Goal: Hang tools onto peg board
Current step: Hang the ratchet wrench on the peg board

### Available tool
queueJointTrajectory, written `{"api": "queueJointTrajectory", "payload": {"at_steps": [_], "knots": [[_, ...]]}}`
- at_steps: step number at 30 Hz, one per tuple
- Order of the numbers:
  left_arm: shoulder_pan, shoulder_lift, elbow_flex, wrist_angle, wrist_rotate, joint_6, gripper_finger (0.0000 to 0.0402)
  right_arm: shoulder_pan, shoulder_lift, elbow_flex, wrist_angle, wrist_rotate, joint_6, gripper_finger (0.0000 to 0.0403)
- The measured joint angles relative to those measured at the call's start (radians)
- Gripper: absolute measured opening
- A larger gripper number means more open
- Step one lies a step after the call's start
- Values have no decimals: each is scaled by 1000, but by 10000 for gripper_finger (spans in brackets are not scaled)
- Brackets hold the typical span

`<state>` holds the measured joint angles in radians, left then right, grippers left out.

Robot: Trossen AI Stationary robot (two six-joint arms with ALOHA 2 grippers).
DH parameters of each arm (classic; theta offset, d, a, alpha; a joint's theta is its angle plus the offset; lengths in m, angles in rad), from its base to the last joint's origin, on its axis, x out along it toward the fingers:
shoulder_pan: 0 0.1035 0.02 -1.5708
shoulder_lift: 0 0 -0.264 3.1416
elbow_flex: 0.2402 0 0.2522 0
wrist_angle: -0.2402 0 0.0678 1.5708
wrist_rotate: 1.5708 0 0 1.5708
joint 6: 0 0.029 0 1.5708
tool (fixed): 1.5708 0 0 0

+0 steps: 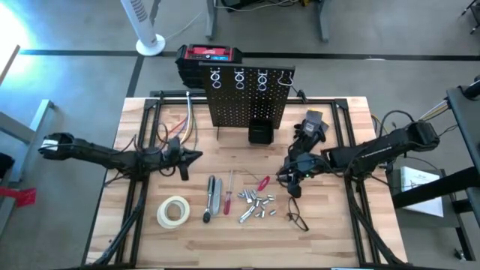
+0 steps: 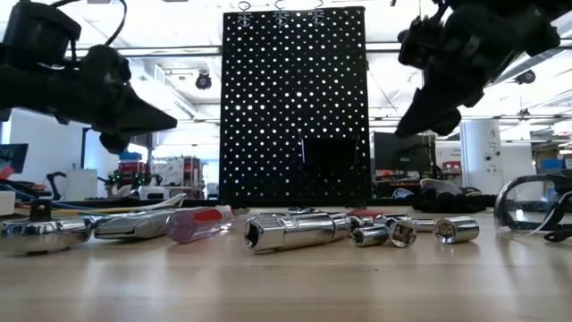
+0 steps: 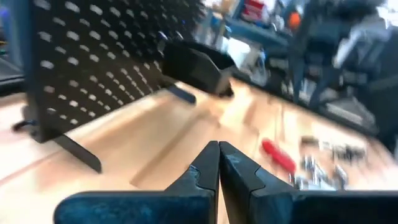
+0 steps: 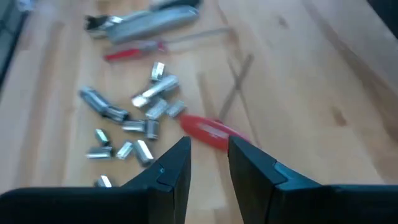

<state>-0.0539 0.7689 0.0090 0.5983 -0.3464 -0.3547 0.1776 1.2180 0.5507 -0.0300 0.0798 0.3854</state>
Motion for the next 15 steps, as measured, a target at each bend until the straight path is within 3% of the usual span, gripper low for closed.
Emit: {"api": "queueJointTrajectory", "payload": {"at_steps": [8, 15], "knots": [[-83, 80, 0, 23, 27, 143, 0, 35, 85, 0, 123, -4, -134, 107], [-85, 166, 3, 19, 52, 9, 21, 30, 151, 18, 125, 19, -186, 121]]}}
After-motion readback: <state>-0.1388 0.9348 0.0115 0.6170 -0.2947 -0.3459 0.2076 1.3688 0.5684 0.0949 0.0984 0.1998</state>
